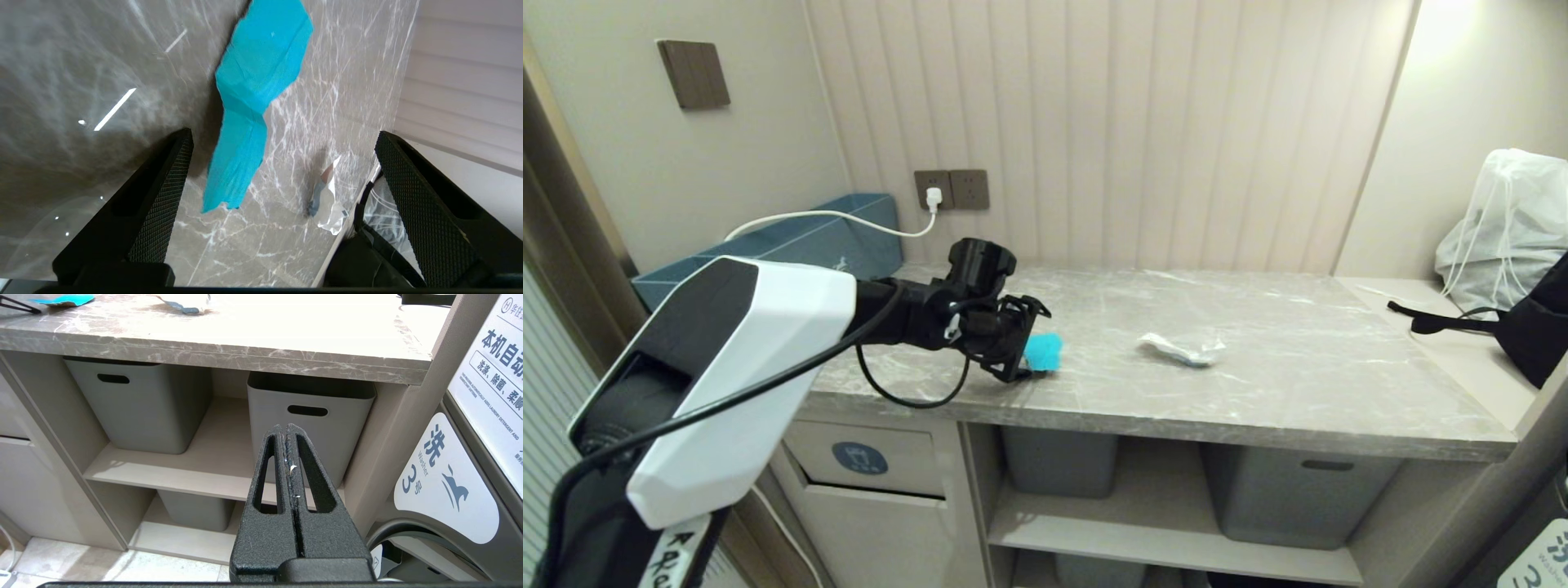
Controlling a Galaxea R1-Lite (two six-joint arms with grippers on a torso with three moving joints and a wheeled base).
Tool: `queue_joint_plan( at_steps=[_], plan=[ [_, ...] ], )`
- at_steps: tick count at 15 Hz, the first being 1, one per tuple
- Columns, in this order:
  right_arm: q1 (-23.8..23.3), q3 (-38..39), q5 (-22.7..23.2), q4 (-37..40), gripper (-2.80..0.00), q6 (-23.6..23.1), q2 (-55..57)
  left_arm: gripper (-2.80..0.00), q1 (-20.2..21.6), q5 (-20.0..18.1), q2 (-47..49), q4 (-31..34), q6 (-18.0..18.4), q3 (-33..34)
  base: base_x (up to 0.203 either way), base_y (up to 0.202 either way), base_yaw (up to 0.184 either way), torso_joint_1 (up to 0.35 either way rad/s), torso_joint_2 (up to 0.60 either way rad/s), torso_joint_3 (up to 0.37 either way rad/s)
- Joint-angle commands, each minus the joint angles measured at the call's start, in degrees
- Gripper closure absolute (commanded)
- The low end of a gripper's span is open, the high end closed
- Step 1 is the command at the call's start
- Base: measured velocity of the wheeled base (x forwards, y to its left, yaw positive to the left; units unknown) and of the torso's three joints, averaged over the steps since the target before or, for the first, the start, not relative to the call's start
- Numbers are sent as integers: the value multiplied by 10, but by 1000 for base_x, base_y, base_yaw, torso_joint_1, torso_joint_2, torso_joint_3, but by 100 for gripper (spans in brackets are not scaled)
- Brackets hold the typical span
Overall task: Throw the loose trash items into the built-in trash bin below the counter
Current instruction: Pick up the garbage
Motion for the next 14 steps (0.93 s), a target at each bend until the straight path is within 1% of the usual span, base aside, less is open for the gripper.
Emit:
queue_joint_plan(
  at_steps=[1,2,12,13,14],
  plan=[
    [0,0,0,0,0,0,0,-280,-3,0,10,2,-6,-19,0,0,0,0,0,0],
    [0,0,0,0,0,0,0,-280,-4,0,16,5,-6,-29,0,0,0,0,0,0],
    [0,0,0,0,0,0,0,-280,-3,1,34,0,-6,-31,0,0,0,0,0,0],
    [0,0,0,0,0,0,0,0,-2,2,34,-1,-5,-31,0,0,0,0,0,0],
    [0,0,0,0,0,0,0,0,-2,1,34,-4,-4,-31,0,0,0,0,0,0]
  ],
)
